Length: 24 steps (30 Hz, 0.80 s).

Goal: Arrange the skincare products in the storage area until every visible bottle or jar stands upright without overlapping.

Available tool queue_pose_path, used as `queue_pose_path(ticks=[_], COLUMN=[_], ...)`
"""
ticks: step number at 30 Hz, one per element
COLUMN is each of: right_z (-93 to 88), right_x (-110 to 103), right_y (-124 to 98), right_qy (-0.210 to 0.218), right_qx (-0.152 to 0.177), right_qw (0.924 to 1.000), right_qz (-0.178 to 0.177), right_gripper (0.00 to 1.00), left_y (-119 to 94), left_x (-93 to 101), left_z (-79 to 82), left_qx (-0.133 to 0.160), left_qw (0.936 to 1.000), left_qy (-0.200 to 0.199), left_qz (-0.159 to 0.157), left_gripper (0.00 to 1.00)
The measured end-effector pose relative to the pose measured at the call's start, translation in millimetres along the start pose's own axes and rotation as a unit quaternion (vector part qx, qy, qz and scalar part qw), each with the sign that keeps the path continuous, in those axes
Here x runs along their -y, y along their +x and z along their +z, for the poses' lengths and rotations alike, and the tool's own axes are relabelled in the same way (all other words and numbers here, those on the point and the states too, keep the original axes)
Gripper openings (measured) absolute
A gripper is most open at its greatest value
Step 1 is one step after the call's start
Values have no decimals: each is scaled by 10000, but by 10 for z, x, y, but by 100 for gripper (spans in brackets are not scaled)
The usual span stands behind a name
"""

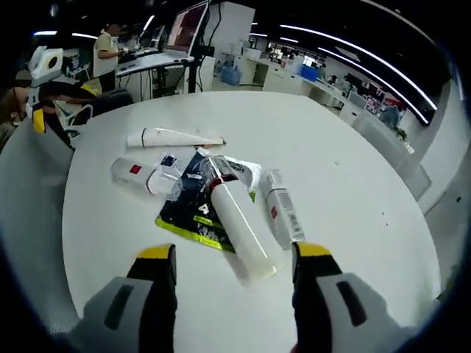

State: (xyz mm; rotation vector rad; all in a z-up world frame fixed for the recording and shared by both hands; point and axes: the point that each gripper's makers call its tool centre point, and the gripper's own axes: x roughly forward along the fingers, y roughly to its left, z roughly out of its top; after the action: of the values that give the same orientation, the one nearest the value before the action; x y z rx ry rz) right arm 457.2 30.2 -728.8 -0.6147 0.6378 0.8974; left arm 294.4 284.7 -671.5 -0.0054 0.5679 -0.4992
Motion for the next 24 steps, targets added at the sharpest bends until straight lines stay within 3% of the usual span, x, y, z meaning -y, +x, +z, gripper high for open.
queue_pose_path(ticks=[8,19,24], right_z=[-22,-7,11], right_x=[92,27,17], right_y=[186,399,465], right_qy=[-235,-485,-810], right_qx=[-195,-440,-578], right_qw=[9991,9961,9917], right_qz=[298,593,814], right_gripper=[56,48,44], left_y=[-2,-3,-4], left_x=[-6,-35,-53], left_z=[-4,-12,-21], left_qx=[-37,-69,-83], left_qw=[10000,9998,9998], left_qy=[-35,-79,-103], left_qz=[57,143,179], left_gripper=[87,87,87])
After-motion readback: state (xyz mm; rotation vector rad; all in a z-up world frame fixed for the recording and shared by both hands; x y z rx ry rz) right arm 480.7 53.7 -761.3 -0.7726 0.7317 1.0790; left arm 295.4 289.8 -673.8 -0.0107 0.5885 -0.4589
